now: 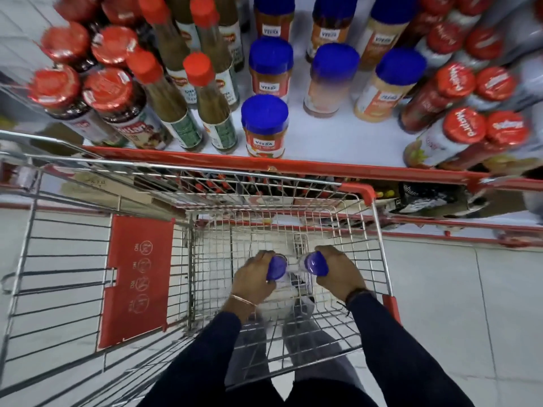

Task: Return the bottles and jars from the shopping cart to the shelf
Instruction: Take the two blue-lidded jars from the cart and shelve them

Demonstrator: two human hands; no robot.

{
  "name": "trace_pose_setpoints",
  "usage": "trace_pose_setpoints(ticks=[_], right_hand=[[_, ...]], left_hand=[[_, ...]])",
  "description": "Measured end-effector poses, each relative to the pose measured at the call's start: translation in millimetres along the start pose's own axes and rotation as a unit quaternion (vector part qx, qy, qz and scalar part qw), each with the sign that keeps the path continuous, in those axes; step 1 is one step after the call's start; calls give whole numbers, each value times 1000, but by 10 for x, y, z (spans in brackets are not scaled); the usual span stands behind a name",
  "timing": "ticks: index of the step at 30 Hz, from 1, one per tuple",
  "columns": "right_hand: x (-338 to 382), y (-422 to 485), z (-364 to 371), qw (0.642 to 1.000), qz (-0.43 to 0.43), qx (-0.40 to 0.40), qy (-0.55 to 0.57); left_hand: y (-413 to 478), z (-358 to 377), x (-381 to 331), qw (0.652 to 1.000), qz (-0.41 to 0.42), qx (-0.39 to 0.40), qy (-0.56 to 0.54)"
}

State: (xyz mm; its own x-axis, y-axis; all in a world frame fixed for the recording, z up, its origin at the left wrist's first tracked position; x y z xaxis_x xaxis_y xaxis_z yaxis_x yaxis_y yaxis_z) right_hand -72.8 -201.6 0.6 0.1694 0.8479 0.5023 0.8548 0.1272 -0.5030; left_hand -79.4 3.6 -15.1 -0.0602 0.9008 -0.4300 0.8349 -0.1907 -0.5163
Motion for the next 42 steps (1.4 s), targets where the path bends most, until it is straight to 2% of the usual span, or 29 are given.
trace_pose_setpoints(ticks=[5,9,14,20,25,32,36,42], right_hand=[[324,-298,-755,999,-43,5,-24],[653,-656,-1444,997,-70,-24,-13],[903,-977,-2169,989,-114,-89,0],[1036,-921,-2745,971,-154,-178,-44],[1099,-652,-2923,962,-161,-212,-60],[965,-60,-2891,972,-142,-172,-66],[901,123,-2864,976,-146,-149,-61],[843,211,-2832,979,-145,-142,-34]], left_hand=[[-283,-647,-366,996,44,-42,61],[-519,-1220,-756,993,73,-79,57],[-720,-1817,-1221,980,134,-135,48],[-593,-2336,-1709,958,188,-206,63],[-252,-2511,-1947,954,197,-217,66],[249,-2444,-2015,969,161,-175,62],[394,-2434,-2022,972,156,-174,39],[548,-2357,-1971,968,169,-175,66]])
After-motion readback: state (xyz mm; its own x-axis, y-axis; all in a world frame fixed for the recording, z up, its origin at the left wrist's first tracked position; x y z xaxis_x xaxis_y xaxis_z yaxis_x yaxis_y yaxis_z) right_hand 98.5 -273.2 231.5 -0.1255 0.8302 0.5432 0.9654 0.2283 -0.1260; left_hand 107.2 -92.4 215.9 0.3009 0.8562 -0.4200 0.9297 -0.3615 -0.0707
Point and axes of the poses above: each hand's wrist, its own y-axis towards the middle knuckle, its own z-axis out of the palm, x = y × z, the point moved 1 cm from there along y, towards the middle knuckle, and after that the axes turned 3 degrees about -z, right-handed, at the moved point
